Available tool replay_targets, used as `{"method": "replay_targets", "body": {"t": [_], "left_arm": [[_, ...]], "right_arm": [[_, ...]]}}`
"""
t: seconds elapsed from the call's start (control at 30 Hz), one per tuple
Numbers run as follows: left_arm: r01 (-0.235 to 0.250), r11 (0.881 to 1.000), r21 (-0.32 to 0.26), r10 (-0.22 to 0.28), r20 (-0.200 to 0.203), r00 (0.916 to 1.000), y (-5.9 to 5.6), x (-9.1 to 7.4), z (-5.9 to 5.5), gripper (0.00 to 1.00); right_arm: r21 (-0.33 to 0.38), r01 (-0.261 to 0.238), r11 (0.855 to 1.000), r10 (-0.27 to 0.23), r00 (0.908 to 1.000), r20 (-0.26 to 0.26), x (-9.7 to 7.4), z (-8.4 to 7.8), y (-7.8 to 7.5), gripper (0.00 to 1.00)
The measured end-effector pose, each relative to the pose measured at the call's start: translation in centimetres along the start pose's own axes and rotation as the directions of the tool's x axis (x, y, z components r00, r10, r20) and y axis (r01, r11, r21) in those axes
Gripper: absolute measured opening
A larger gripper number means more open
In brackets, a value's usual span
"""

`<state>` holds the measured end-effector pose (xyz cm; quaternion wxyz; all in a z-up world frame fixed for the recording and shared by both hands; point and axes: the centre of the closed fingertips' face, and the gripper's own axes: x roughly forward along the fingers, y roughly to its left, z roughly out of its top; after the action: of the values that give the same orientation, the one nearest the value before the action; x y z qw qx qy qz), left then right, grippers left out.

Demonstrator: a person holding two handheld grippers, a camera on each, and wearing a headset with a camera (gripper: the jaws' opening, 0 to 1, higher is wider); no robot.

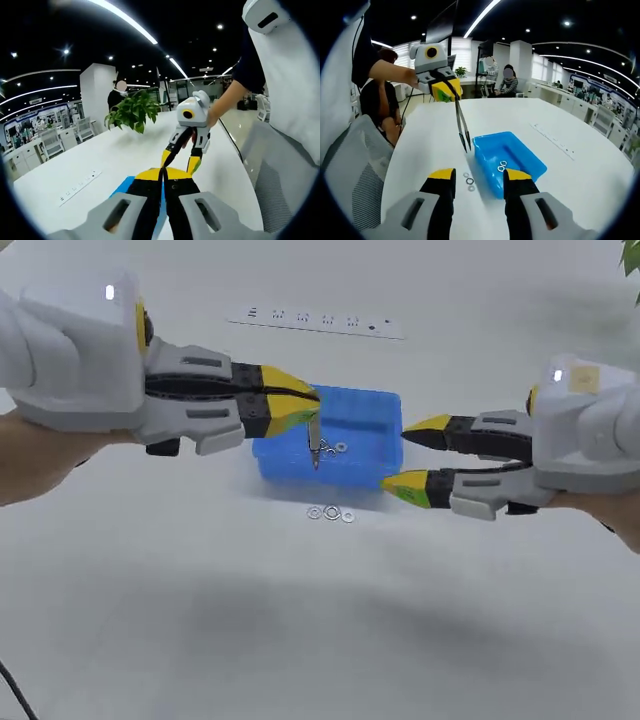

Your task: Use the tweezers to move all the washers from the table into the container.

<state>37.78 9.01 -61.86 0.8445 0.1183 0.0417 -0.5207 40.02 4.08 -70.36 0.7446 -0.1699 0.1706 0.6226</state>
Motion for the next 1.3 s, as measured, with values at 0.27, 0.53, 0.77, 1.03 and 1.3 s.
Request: {"method": "replay_targets", "body": {"t": [0.27, 0.53, 0.77, 1.03, 1.3], "left_arm": [[-0.009, 1.000, -0.009, 0.009, -0.014, 0.9999, -1.3, -0.3, -3.1, 0.04], [-0.037, 0.997, -0.063, 0.036, -0.023, 0.9991, -0.9, -0.5, -5.3, 0.04], [-0.047, 0.997, -0.063, 0.047, -0.006, 0.9989, -0.6, 0.1, -5.0, 0.04], [-0.033, 0.998, -0.059, 0.032, -0.015, 0.9994, -0.6, 0.9, -6.0, 0.04], [-0.031, 0.997, -0.075, 0.029, -0.024, 0.9993, -1.0, 1.3, -6.4, 0.04]], "right_arm": [[0.012, 0.009, 1.000, -0.008, 0.9986, -0.053, -0.8, -2.8, 0.9, 0.63], [0.058, -0.002, 0.998, 0.007, 0.9969, -0.078, -0.6, -5.5, 1.8, 0.90], [0.104, 0.014, 0.994, -0.010, 0.9991, -0.041, -0.1, -5.5, 2.3, 1.00], [0.128, 0.006, 0.992, -0.002, 0.9995, -0.032, -0.3, -5.7, 2.1, 1.00], [0.153, 0.000, 0.988, 0.006, 0.9991, -0.041, -0.3, -6.2, 2.2, 1.00]]}}
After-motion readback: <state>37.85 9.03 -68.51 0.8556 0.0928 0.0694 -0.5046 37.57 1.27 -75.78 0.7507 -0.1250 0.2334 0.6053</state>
